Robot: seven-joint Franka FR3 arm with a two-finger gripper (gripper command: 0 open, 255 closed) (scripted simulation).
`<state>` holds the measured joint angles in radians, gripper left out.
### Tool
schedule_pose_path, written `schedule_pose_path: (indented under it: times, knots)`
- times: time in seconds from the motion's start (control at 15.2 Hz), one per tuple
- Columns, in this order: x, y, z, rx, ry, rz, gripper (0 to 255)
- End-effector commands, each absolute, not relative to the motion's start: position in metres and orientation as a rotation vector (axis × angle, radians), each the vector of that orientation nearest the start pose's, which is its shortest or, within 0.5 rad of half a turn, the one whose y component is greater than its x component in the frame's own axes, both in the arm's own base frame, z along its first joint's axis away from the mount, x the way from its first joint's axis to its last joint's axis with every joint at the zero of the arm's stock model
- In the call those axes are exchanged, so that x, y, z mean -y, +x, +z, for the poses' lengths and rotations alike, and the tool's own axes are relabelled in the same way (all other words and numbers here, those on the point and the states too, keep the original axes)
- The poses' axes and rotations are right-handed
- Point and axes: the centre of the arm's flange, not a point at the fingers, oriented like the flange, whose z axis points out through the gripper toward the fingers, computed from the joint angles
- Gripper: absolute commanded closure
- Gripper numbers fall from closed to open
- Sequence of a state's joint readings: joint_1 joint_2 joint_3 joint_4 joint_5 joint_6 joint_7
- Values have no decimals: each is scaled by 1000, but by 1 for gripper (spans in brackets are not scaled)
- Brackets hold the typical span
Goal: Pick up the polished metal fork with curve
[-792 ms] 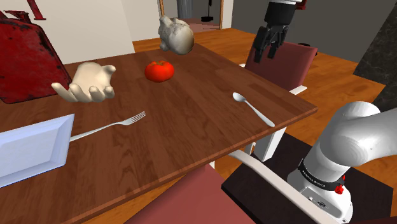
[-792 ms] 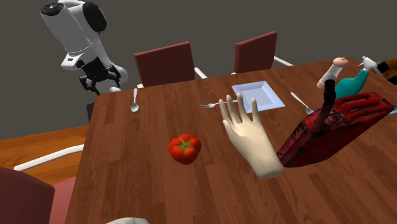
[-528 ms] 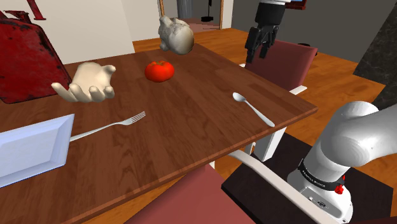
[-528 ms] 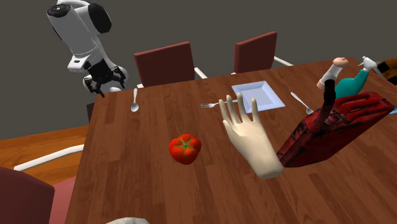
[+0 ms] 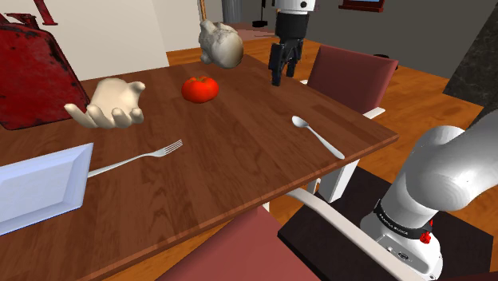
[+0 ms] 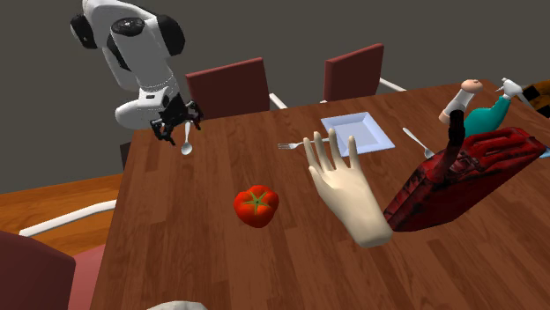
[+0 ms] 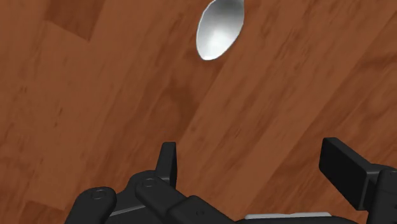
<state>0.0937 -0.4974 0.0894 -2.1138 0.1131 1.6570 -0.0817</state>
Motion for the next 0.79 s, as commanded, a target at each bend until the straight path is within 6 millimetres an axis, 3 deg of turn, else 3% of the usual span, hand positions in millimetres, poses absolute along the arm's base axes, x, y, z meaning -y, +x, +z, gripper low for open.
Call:
schedule_pose_path:
  times: [0.0,0.73]
  knots:
    - [-113,411,607,464,-3041,-48,0]
    - [-244,483,584,917,-2978,-13,0]
